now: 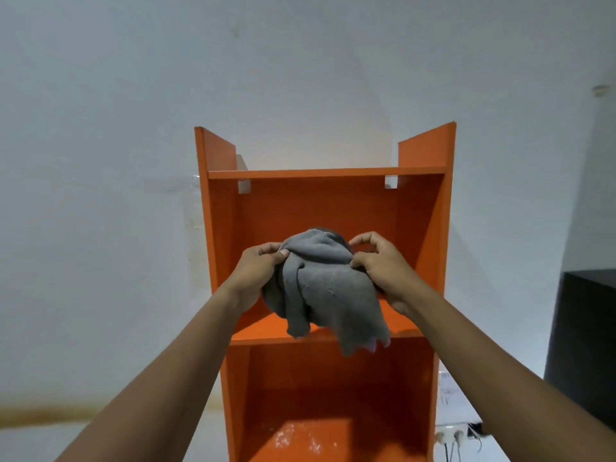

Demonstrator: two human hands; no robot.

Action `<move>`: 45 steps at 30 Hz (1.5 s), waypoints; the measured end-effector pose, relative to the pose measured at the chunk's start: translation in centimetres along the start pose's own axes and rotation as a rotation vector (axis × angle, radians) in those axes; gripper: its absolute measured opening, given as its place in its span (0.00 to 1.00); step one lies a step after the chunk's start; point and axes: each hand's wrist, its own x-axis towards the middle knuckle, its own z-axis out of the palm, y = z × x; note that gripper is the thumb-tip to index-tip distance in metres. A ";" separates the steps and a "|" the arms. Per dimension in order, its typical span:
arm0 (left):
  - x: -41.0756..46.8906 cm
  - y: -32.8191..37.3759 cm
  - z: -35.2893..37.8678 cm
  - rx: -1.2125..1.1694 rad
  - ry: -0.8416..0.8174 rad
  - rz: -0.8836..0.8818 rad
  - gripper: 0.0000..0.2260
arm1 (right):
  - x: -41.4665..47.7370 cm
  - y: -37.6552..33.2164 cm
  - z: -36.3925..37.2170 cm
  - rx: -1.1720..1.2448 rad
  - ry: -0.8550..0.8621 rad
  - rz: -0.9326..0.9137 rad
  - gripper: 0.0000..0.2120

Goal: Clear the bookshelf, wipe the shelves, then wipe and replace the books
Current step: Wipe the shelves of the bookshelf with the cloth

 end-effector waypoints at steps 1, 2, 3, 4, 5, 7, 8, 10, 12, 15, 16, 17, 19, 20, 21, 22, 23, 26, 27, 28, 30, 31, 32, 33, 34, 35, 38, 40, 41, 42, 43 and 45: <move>0.3 0.5 0.4 0.006 -0.012 0.007 0.09 | -0.1 -0.1 -0.4 -0.017 -0.028 0.024 0.11; 0.8 0.9 0.7 0.007 -0.019 0.014 0.09 | -0.3 -0.2 -0.6 -0.031 -0.062 0.038 0.10; 1.0 1.4 0.9 0.015 -0.020 0.019 0.09 | -0.4 -0.4 -0.9 -0.053 -0.099 0.047 0.10; 1.3 1.8 1.1 0.022 -0.027 0.019 0.09 | -0.5 -0.6 -1.1 -0.097 -0.153 0.060 0.12; 1.4 2.2 1.2 0.038 -0.033 0.016 0.09 | -0.8 -0.8 -1.2 -0.155 -0.232 0.081 0.17; 1.7 2.3 1.2 0.102 -0.053 0.018 0.08 | -1.1 -1.0 -1.1 -0.267 -0.413 0.106 0.18; 1.9 1.9 0.9 0.172 -0.069 0.023 0.07 | -1.3 -1.0 -0.8 -0.299 -0.467 0.104 0.16; 2.1 0.9 0.2 0.394 -0.122 0.045 0.06 | -1.4 -0.9 0.2 -0.248 -0.439 0.091 0.15; 1.5 -0.2 -0.5 0.481 -0.200 0.048 0.08 | -1.2 -0.7 1.3 -0.128 -0.316 0.074 0.15; 0.3 -2.0 -1.0 0.182 -0.402 -0.062 0.13 | -0.5 0.1 2.6 -0.108 -0.164 0.042 0.13; 0.3 -2.9 -1.1 0.076 -0.506 -0.127 0.15 | -0.4 0.5 3.0 -0.128 -0.128 0.036 0.13; 0.2 -3.7 -1.0 0.017 -0.593 -0.178 0.16 | -0.3 1.0 3.5 -0.134 -0.093 0.031 0.13; 0.3 -5.5 -0.2 0.030 -0.694 -0.194 0.14 | -0.4 1.9 4.3 -0.111 0.004 0.030 0.13; 0.4 -6.1 0.6 0.060 -0.694 -0.177 0.12 | -0.5 2.5 4.4 -0.102 0.064 0.029 0.12; 0.3 -6.5 1.5 0.064 -0.670 -0.161 0.11 | -0.5 3.3 4.4 -0.116 0.138 0.022 0.10; 0.2 -6.7 2.3 0.039 -0.625 -0.156 0.10 | -0.6 4.1 4.2 -0.149 0.220 0.012 0.08; 0.2 -6.9 3.2 0.000 -0.578 -0.160 0.11 | -0.8 5.0 4.1 -0.172 0.292 0.002 0.08; 0.9 -7.1 5.6 -0.165 -0.504 -0.223 0.11 | -1.9 7.9 3.2 -0.101 0.324 -0.058 0.22; 1.1 -7.1 6.2 -0.208 -0.492 -0.246 0.12 | -2.4 8.6 3.0 -0.078 0.255 -0.092 0.24; 1.5 -7.1 7.3 -0.228 -0.487 -0.266 0.13 | -2.7 9.4 2.3 -0.086 0.175 -0.120 0.25; 2.0 -7.1 7.9 -0.177 -0.493 -0.278 0.14 | -2.6 11.0 1.7 -0.160 0.104 -0.131 0.27; 2.3 -7.3 8.6 -0.114 -0.488 -0.272 0.14 | -2.2 11.7 0.8 -0.182 0.123 -0.111 0.27; 2.7 -7.5 9.1 -0.031 -0.472 -0.252 0.13 | -1.5 12.2 0.0 -0.199 0.170 -0.092 0.26; 3.1 -7.8 9.6 0.055 -0.431 -0.228 0.12 | -0.7 12.7 -0.9 -0.236 0.235 -0.085 0.25; 3.6 -8.2 10.0 0.126 -0.365 -0.203 0.11 | 0.2 13.0 -1.8 -0.301 0.308 -0.101 0.25; 4.2 -8.6 10.2 0.192 -0.287 -0.176 0.10 | 1.1 13.2 -2.6 -0.385 0.367 -0.132 0.25; 5.5 -10.0 10.0 0.421 -0.145 -0.071 0.16 | 4.3 14.0 -5.2 -0.609 0.492 -0.218 0.23; 6.1 -11.3 9.7 0.598 -0.110 -0.021 0.19 | 7.1 15.9 -6.6 -0.804 0.438 -0.141 0.23; 6.4 -12.0 9.6 0.704 -0.085 -0.002 0.20 | 8.6 17.4 -7.1 -0.948 0.327 -0.054 0.23; 6.8 -12.9 9.5 0.809 -0.052 0.005 0.20 | 10.0 19.0 -7.4 -1.080 0.155 0.046 0.24; 7.3 -13.8 9.4 0.909 -0.019 0.013 0.21 | 10.8 20.5 -7.3 -1.158 -0.008 0.140 0.26; 8.3 -15.2 8.6 1.065 0.021 0.033 0.22 | 11.7 22.2 -7.2 -1.150 -0.163 0.261 0.31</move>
